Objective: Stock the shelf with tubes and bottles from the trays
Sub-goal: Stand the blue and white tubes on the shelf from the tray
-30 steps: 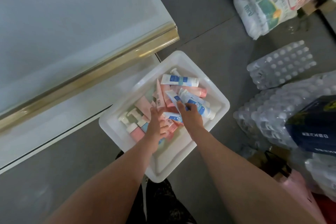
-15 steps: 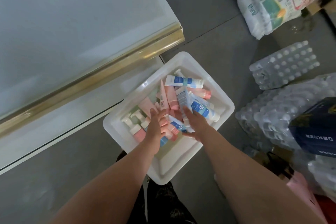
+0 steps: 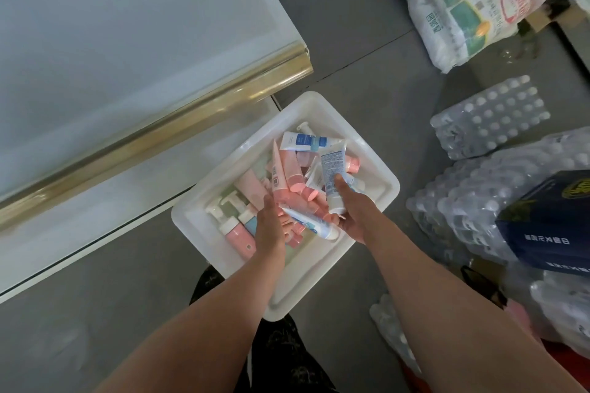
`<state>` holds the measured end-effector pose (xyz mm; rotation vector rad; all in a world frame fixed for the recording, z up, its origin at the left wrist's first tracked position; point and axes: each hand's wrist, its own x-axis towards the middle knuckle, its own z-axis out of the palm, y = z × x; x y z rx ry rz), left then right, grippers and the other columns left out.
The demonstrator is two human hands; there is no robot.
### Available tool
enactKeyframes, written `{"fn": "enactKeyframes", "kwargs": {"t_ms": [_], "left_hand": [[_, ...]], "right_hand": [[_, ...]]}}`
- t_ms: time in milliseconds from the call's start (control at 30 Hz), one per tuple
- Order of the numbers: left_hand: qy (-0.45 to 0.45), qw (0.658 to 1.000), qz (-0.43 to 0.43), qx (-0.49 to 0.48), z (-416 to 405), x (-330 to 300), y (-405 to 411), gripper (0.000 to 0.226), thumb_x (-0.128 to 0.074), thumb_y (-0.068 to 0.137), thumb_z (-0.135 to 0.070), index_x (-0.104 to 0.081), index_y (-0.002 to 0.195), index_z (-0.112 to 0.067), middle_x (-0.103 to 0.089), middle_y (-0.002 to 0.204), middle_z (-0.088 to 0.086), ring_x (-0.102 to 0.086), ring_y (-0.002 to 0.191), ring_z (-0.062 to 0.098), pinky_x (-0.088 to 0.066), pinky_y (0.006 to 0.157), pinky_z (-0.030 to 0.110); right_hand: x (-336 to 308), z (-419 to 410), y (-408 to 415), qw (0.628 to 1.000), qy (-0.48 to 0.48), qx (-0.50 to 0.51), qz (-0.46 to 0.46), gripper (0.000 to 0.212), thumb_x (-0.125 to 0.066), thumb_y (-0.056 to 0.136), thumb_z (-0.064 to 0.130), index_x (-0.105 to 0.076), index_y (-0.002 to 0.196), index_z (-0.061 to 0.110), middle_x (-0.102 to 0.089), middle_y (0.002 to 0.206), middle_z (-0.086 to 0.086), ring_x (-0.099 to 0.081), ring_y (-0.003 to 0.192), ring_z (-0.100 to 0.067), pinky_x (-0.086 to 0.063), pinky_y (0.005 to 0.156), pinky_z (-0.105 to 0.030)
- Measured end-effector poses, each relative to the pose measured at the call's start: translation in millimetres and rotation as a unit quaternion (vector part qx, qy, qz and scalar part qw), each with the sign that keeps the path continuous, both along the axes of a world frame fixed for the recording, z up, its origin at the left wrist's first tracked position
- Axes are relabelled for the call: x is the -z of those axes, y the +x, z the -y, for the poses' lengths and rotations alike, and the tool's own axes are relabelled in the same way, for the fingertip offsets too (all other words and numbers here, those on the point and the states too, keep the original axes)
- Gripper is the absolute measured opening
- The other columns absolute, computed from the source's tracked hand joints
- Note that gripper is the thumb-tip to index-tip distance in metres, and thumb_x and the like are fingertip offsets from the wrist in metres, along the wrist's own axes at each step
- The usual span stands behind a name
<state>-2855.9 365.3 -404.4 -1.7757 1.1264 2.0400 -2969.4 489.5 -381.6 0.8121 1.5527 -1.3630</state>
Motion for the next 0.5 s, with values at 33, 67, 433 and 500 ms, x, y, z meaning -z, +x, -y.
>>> {"fn": "enactKeyframes", "kwargs": {"t_ms": [33,67,433,500], "left_hand": [[-0.010,1.000,0.008,0.004,-2.1,-0.2,-0.8,0.064,-0.031,0.100,-0.062,-0.056,0.127,-0.010,-0.069,0.110,0.010,-0.070,0.091,0.019,-0.051,0.065,0.029],[-0.028,0.999,0.016,0.008,-4.1,0.1,-1.2,0.064,-0.033,0.099,-0.063,-0.055,0.125,-0.010,-0.070,0.106,0.010,-0.070,0.088,0.019,-0.051,0.056,0.025],[-0.116,0.982,0.108,0.106,-51.0,30.0,-6.8,0.104,-0.054,0.059,-0.093,-0.055,0.118,-0.007,-0.072,0.103,0.012,-0.070,0.094,0.029,-0.055,0.090,0.042],[-0.113,0.979,0.119,0.119,-55.2,25.1,-13.5,0.099,-0.061,0.070,-0.081,-0.045,0.133,-0.006,-0.068,0.115,0.014,-0.067,0.104,0.032,-0.052,0.095,0.044]], "right_hand": [[-0.8,-0.8,0.4,1.000,-0.002,-0.001,-0.005,0.039,-0.068,0.091,0.048,-0.066,0.117,0.019,-0.078,0.100,-0.005,-0.073,0.088,-0.020,-0.058,0.091,-0.040],[-1.3,-1.9,0.4,1.000,-0.004,-0.006,-0.013,0.038,-0.068,0.091,0.048,-0.067,0.116,0.019,-0.078,0.101,-0.006,-0.072,0.089,-0.022,-0.058,0.090,-0.040],[1.8,-30.7,5.3,0.999,-0.014,-0.018,-0.049,0.044,-0.065,0.092,0.052,-0.070,0.114,0.014,-0.070,0.083,-0.004,-0.062,0.062,-0.012,-0.047,0.061,-0.025],[5.1,-35.4,6.5,0.999,-0.005,-0.014,-0.045,0.041,-0.066,0.091,0.053,-0.071,0.112,0.018,-0.073,0.085,-0.001,-0.062,0.067,-0.012,-0.047,0.064,-0.025]]}}
